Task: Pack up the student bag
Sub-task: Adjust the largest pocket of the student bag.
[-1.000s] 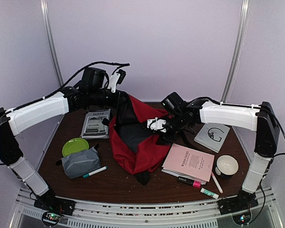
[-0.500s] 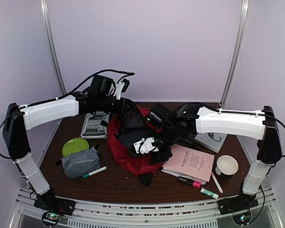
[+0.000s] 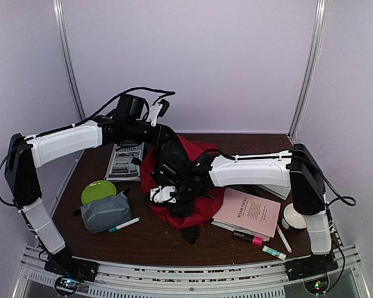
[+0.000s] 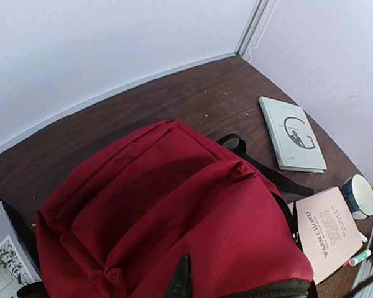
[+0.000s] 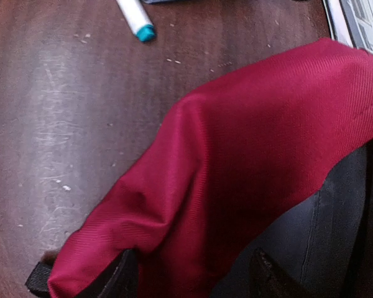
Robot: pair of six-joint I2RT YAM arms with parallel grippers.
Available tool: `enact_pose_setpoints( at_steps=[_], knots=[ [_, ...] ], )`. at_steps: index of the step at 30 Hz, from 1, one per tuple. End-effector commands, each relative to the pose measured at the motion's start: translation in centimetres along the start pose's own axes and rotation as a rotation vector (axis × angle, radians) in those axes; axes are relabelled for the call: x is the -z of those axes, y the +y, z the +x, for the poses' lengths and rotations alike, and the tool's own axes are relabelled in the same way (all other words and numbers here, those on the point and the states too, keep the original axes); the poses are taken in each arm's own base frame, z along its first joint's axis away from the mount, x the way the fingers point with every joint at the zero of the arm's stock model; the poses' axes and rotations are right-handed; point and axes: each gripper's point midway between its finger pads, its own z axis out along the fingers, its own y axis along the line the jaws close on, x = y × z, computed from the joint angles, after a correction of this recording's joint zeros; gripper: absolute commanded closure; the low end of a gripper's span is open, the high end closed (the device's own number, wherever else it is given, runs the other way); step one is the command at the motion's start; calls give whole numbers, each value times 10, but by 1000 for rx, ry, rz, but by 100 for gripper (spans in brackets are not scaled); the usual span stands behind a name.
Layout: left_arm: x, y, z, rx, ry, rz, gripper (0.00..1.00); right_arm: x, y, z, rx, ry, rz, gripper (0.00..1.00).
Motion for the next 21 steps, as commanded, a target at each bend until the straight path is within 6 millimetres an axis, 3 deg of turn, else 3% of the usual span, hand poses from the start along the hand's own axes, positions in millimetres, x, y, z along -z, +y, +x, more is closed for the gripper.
enact_pose_setpoints(
  at_steps=[1, 7, 11, 18, 21],
  knots=[
    [17, -18, -34, -60, -84, 77, 100, 1, -42, -3, -139, -38, 123, 39],
    [17, -23, -32, -58, -75, 107, 100, -12, -53, -4, -233, -99, 32, 39],
    [17, -26, -31, -59, -72, 127, 100, -21, -30, -10, -222, -155, -205, 38],
    [18, -23, -26, -65, -51, 113, 100, -51, -15, 2, -214, -87, -289, 39],
    [20, -23, -23, -69, -47, 109, 100, -52, -8, 0, -215, -100, -326, 50]
  ],
)
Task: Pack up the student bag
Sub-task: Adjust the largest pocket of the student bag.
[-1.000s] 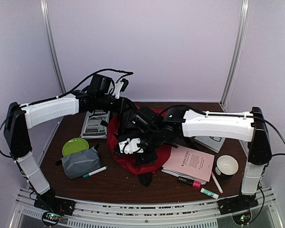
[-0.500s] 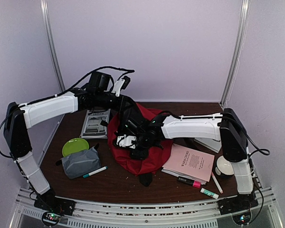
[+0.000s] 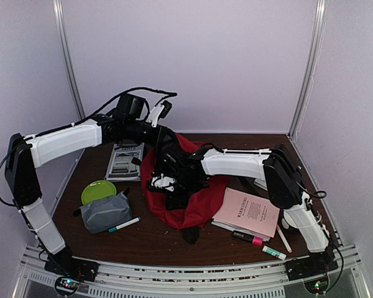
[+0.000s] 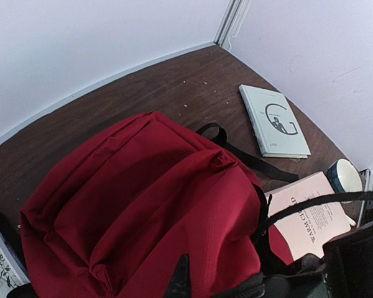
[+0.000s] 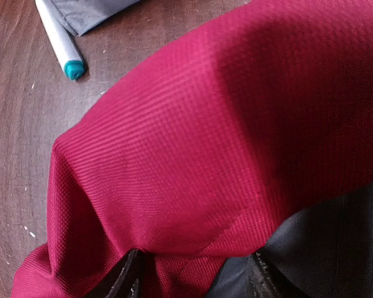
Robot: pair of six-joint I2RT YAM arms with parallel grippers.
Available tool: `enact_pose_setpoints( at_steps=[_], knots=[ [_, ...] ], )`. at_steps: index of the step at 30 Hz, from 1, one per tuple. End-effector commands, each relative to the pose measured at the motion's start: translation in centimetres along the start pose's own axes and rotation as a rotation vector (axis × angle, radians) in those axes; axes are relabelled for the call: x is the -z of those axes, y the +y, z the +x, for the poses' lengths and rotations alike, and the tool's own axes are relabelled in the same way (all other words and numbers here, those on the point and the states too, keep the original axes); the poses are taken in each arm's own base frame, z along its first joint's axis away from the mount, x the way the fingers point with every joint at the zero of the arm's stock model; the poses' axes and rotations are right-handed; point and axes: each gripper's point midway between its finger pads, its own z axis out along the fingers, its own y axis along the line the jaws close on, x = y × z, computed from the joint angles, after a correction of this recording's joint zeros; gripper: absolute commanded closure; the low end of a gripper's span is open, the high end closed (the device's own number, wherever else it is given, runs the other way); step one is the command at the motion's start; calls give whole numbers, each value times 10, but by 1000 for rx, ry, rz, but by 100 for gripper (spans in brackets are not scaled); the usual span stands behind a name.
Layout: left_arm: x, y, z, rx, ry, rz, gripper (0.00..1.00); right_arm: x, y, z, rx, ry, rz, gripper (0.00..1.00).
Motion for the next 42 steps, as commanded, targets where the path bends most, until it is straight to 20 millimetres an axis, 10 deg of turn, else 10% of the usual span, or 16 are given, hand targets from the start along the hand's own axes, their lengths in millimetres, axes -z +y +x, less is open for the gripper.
enact_pose_setpoints(
  at_steps=[1, 8, 16, 26, 36, 42],
  knots=[
    [17, -7, -26, -48, -80, 11, 100, -1, 21, 3, 1, 6, -112, 55],
    [12, 2, -18, -45, -67, -26, 100, 46, 44, -19, 52, -90, -177, 100],
    [2, 17, -9, -55, -50, -86, 100, 99, 57, -36, 46, -147, 33, 100],
    [-12, 37, 9, -26, -27, -161, 100, 99, 109, -35, 96, -11, 301, 100],
    [3, 45, -60, -65, -192, -262, 100, 118, 151, -39, 42, -39, 220, 96],
    [8, 45, -100, -169, -256, -296, 100, 149, 125, -55, 26, -117, 230, 87]
  ],
)
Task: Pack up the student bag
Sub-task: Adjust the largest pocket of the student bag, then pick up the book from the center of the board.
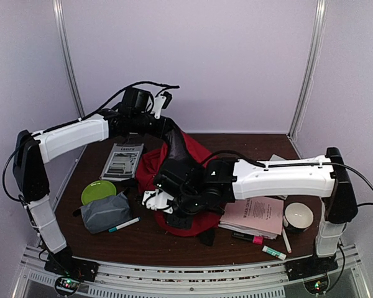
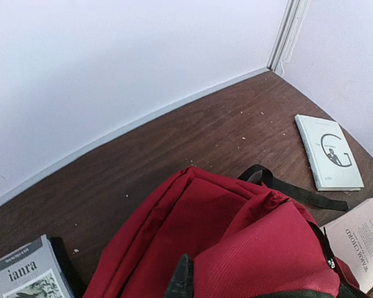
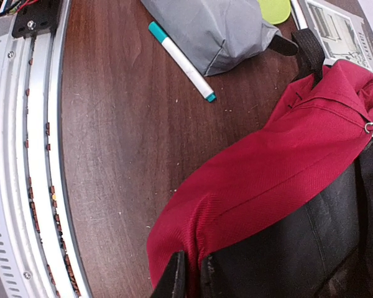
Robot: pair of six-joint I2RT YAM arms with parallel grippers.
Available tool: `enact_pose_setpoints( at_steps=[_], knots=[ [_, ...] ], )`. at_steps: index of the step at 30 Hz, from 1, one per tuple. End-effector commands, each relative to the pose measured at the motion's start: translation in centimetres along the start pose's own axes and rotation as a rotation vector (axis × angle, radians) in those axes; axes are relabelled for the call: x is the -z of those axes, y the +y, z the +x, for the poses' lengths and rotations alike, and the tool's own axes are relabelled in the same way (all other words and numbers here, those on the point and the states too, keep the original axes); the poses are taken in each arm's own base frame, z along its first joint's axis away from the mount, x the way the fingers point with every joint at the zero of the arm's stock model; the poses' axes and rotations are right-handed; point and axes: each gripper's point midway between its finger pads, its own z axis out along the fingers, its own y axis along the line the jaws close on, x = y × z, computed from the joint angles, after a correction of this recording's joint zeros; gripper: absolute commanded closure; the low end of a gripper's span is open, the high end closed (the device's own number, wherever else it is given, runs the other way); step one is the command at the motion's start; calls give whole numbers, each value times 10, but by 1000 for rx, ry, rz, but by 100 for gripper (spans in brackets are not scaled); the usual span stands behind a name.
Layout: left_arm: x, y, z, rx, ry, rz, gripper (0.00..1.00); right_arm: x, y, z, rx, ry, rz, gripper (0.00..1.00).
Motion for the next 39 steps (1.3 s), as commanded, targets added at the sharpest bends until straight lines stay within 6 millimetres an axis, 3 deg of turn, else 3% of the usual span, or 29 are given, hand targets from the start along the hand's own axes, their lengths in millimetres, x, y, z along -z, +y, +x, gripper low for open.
enact_pose_setpoints(
  at_steps=[1, 7, 14, 17, 27, 30, 34, 39],
  knots=[
    [11, 10, -71, -104, -194, -63, 100, 42, -26, -23, -43, -98, -36, 85],
    [20, -2, -89, -149, -247, -12, 100, 72, -46, -19, -47, -177, -170, 70],
    [18, -1, -65, -120, -229, -3, 100, 103, -76, 27, -105, -242, -185, 68],
    [19, 1, -58, -113, -215, -10, 100, 109, -100, 66, -162, -211, -111, 68],
    [21, 1, -47, -91, -200, -6, 100, 114, -181, 245, -495, 72, 206, 67],
    [18, -1, -41, -85, -184, 12, 100, 117, -197, 285, -618, 126, 250, 68],
    [15, -6, -27, -72, -142, 44, 100, 106, -174, 312, -666, 172, 109, 63],
    [11, -9, 0, -58, -78, 64, 100, 97, -142, 323, -598, 192, 24, 41]
  ],
)
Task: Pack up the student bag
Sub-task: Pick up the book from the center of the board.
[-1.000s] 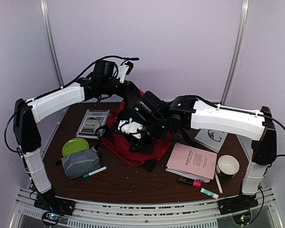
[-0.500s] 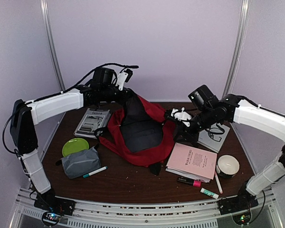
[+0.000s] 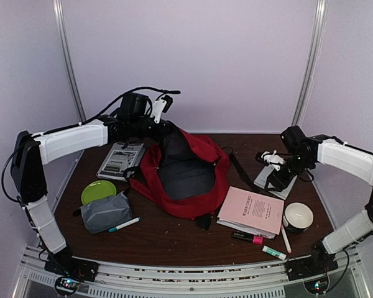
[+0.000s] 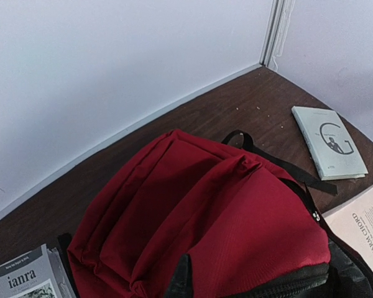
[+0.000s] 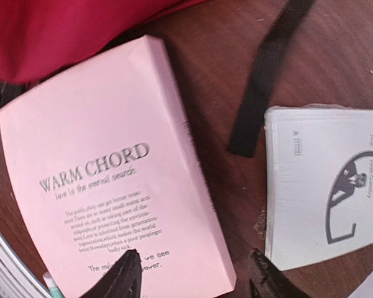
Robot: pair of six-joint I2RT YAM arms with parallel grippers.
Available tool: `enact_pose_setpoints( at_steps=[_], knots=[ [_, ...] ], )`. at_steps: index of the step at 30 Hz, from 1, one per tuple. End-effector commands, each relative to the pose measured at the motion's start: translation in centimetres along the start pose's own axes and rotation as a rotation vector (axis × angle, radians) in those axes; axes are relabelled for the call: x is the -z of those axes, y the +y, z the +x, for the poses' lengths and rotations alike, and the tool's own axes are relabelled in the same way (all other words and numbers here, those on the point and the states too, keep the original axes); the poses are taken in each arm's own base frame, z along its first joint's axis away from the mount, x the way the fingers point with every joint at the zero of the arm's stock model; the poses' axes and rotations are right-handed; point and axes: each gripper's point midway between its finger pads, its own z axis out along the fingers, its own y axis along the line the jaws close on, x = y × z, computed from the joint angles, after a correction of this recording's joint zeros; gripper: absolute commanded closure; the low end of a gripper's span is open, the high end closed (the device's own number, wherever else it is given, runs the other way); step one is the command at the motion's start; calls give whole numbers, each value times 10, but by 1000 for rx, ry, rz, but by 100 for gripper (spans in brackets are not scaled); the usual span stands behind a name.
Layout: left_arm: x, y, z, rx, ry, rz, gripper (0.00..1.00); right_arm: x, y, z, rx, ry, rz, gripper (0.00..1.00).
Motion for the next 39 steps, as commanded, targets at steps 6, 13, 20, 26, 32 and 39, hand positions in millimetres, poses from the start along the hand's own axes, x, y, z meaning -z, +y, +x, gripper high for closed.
enact_pose_setpoints(
  at_steps=[6, 13, 20, 26, 32, 39],
  knots=[
    [18, -9, 7, 27, -10, 28, 100, -12, 50, 53, 209, 121, -120, 9],
    [17, -4, 16, 44, 7, 1, 100, -22, 72, 47, 343, 90, 66, 22],
    [18, 0, 19, 49, 20, -24, 100, -22, 107, 49, 510, 88, 77, 26],
    [20, 2, 19, 64, 20, -39, 100, -26, 131, 54, 571, 91, 28, 27],
    [21, 2, 20, 86, 19, -39, 100, -39, 118, 53, 623, 142, 161, 37],
    [23, 4, 16, 75, 15, -53, 100, -41, 111, 40, 685, 124, 307, 48]
  ],
)
